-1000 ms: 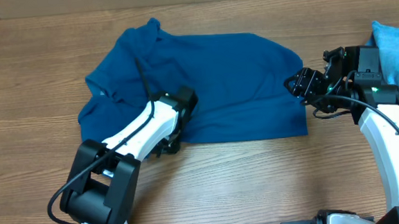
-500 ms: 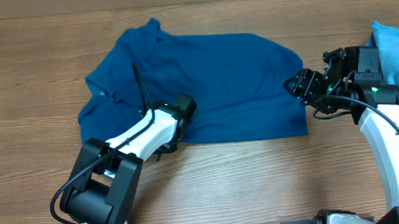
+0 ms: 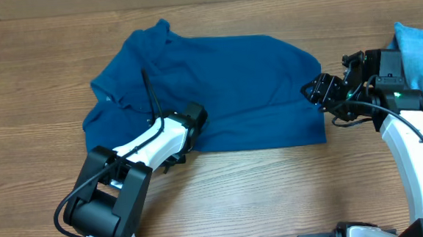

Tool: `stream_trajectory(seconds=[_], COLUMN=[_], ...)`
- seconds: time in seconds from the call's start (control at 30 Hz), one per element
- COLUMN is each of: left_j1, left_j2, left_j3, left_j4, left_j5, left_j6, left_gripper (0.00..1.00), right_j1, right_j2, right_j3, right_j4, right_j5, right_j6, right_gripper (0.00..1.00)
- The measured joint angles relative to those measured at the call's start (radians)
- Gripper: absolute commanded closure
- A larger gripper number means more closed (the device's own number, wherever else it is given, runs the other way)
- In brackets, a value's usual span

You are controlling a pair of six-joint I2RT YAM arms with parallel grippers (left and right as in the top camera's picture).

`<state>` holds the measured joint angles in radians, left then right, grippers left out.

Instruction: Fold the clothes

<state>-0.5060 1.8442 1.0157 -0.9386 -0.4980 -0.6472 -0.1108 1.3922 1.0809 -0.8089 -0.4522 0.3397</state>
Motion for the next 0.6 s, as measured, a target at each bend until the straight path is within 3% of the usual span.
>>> stream_trajectory(seconds=[0.13,0.3,0.6], left_j1=[0.0,0.0,0.0], left_j2=[0.0,-0.004,-0.26], left_j3=[0.0,0.028,0.074], left_j4=[-0.06,-0.261,-0.258], left_j5=[-0.001,0.0,0.057], left_j6=[-0.002,-0.058,-0.106], left_gripper=[0.96,0.96,0.96], right_j1=[0.0,0.0,0.0], right_j2=[0.0,0.0,0.0], right_j3=[0.0,0.0,0.0], right_j4=[-0.001,0.0,0.009], right_j5=[0.0,0.0,0.0], right_j6=[0.0,0.0,0.0], right_gripper=[0.27,0.27,0.27])
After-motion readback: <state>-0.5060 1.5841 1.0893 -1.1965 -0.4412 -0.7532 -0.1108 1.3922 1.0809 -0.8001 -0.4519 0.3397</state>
